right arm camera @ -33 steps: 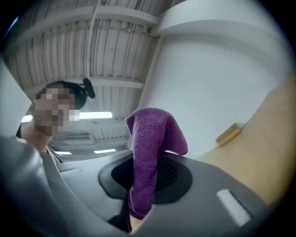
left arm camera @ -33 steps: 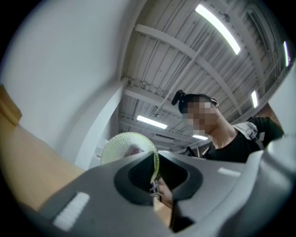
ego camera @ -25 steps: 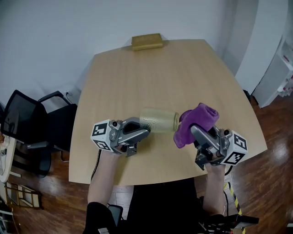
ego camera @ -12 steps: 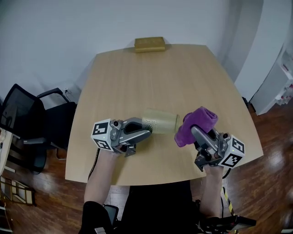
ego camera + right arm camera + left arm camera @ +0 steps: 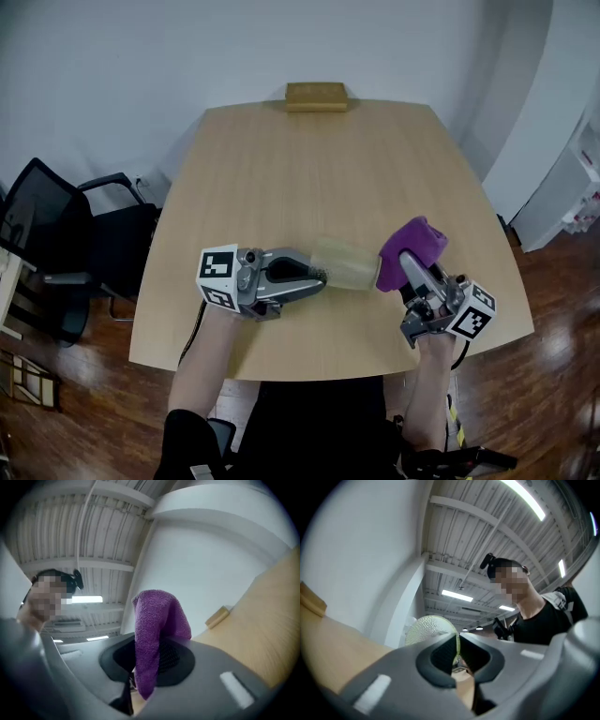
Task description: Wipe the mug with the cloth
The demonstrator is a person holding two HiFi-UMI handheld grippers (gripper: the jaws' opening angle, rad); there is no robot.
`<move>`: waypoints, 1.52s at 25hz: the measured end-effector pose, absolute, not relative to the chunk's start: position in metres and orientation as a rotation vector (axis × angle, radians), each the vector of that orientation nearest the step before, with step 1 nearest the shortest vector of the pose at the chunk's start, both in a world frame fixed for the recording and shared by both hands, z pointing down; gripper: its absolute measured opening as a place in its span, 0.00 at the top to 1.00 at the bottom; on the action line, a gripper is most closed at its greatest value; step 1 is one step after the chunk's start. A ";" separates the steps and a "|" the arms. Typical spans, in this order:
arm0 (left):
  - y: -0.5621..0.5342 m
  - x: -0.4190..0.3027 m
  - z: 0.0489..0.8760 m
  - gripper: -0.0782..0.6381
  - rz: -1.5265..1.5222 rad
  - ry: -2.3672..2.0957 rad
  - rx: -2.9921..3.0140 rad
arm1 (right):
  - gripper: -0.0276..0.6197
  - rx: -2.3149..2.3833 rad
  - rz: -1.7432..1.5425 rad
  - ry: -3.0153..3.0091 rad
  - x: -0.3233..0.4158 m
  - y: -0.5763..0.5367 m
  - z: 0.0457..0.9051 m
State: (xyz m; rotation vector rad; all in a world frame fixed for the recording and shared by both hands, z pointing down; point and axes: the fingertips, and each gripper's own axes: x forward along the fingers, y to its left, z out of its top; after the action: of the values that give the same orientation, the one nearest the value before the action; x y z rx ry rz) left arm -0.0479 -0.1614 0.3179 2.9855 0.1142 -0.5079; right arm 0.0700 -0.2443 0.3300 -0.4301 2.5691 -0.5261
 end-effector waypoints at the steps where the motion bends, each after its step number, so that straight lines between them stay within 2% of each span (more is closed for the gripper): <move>1: -0.163 -0.050 0.316 0.83 -0.527 0.107 2.976 | 0.87 -0.345 -0.495 2.532 0.076 -0.234 0.319; 4: -0.165 -0.055 0.309 0.83 -0.595 0.112 2.952 | 0.87 -0.136 -0.396 2.530 0.071 -0.201 0.295; 7: -0.158 -0.053 0.308 0.83 -0.600 0.180 2.949 | 0.87 -0.129 -0.372 2.617 0.045 -0.198 0.302; 12: -0.151 -0.054 0.303 0.83 -0.652 0.261 2.917 | 0.87 -0.316 -0.549 2.553 0.062 -0.242 0.332; 16: -0.143 -0.057 0.293 0.83 -0.724 0.342 2.876 | 0.87 0.093 -0.630 2.345 0.072 -0.215 0.312; 21: -0.111 -0.047 0.292 0.83 -0.711 0.571 2.843 | 0.87 0.491 -0.929 2.127 0.033 -0.192 0.305; 26: -0.082 -0.029 0.313 0.82 -0.562 0.760 2.870 | 0.87 0.422 -1.009 2.337 -0.007 -0.197 0.341; 29: -0.086 -0.019 0.313 0.83 -0.499 0.702 2.880 | 0.87 0.229 -0.884 2.488 0.000 -0.209 0.341; 35: -0.105 -0.035 0.310 0.83 -0.482 0.590 2.849 | 0.87 0.492 -0.566 2.307 0.086 -0.177 0.272; 38: -0.098 -0.030 0.315 0.83 -0.436 0.649 2.796 | 0.87 0.619 -0.514 2.433 0.063 -0.147 0.270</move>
State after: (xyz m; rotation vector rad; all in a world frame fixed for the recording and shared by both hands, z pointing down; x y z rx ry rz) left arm -0.0295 -0.0981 0.3154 2.7963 0.6494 -0.4361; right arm 0.0630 -0.1469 0.2696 0.6186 2.4332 -0.5137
